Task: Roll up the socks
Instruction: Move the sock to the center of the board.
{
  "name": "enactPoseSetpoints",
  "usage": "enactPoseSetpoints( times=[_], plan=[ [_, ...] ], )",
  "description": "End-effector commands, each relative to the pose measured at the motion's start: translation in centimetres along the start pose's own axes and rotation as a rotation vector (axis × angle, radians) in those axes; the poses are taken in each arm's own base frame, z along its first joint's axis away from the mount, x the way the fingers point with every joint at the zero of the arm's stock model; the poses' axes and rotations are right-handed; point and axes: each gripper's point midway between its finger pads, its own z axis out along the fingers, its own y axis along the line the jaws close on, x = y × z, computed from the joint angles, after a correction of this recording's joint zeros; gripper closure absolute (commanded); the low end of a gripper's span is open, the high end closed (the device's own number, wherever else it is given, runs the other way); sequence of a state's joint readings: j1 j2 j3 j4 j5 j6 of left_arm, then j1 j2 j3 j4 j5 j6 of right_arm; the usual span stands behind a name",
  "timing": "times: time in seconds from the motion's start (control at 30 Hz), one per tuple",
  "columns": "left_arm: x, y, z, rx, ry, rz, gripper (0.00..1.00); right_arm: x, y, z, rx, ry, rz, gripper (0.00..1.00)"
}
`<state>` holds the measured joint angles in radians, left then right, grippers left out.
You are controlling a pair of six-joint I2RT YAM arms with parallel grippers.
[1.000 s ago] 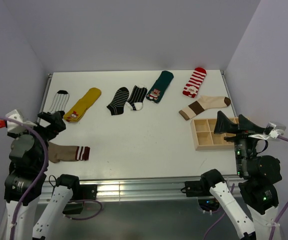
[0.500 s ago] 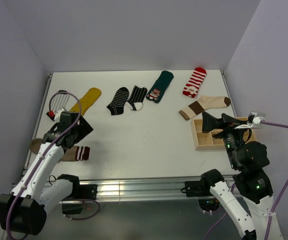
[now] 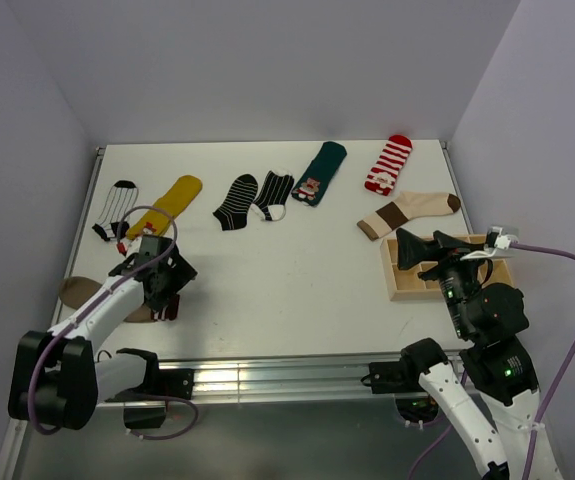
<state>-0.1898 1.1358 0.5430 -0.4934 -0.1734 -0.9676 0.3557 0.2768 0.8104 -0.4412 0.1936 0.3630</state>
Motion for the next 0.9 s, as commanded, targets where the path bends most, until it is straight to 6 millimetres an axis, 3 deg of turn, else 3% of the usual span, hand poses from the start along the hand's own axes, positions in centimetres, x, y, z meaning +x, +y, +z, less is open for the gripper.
enactPoseSetpoints(
  times=[0.0, 0.13, 0.17, 0.23, 0.27, 0.33, 0.37, 0.43, 0.47, 0.53, 0.57, 0.63, 0.7, 0.87],
  plan=[
    [0.3, -2.6, 0.7, 0.090, 0.013, -0.011, 0.05, -1.1, 0.6, -0.2, -0.030, -0.053, 0.022, 0.00],
    [2.6, -4.8, 1.5, 0.111, 0.069, 0.070, 0.05, -1.0, 0.3, -0.3, -0.023, -0.058, 0.023, 0.00],
    [3.4, -6.4, 1.2, 0.144, 0.084, 0.109, 0.05, -0.9, 0.4, -0.3, -0.025, -0.057, 0.023, 0.00],
    [4.9, -7.6, 1.9, 0.144, 0.123, 0.142, 0.04, -0.9, 0.4, -0.3, -0.025, -0.052, 0.022, 0.00],
    [5.9, -9.4, 1.4, 0.180, 0.135, 0.173, 0.04, -0.9, 0.4, -0.3, -0.027, -0.053, 0.024, 0.00],
    [7.6, -10.5, 1.9, 0.172, 0.167, 0.220, 0.04, -0.8, 0.5, -0.3, -0.029, -0.047, 0.022, 0.00],
    [8.6, -12.8, 1.0, 0.214, 0.169, 0.269, 0.04, -0.8, 0.5, -0.2, -0.031, -0.043, 0.019, 0.00],
    [9.9, -13.4, 0.8, 0.180, 0.176, 0.332, 0.03, -0.6, 0.6, -0.2, -0.036, -0.032, 0.015, 0.00],
    [10.6, -15.4, -0.4, 0.221, 0.162, 0.378, 0.03, -0.4, 0.7, -0.1, -0.037, -0.024, 0.016, 0.00],
    [10.6, -16.0, -1.3, 0.209, 0.116, 0.438, 0.02, -0.1, 1.1, -0.1, -0.062, -0.011, 0.017, 0.00],
    [10.9, -17.7, -2.8, 0.250, 0.085, 0.500, 0.02, 0.1, 1.2, 0.0, -0.069, -0.001, 0.016, 0.00],
    [10.2, -17.8, -3.8, 0.226, 0.001, 0.587, 0.02, 0.7, 1.6, 0.2, -0.090, 0.021, 0.019, 0.00],
    [10.8, -18.4, -5.0, 0.250, -0.030, 0.652, 0.03, 1.5, 1.7, 0.7, -0.089, 0.050, 0.028, 0.00],
    [10.0, -16.2, -4.3, 0.232, -0.091, 0.682, 0.10, 2.9, 3.3, 1.4, -0.179, 0.104, 0.036, 0.00]
  ],
)
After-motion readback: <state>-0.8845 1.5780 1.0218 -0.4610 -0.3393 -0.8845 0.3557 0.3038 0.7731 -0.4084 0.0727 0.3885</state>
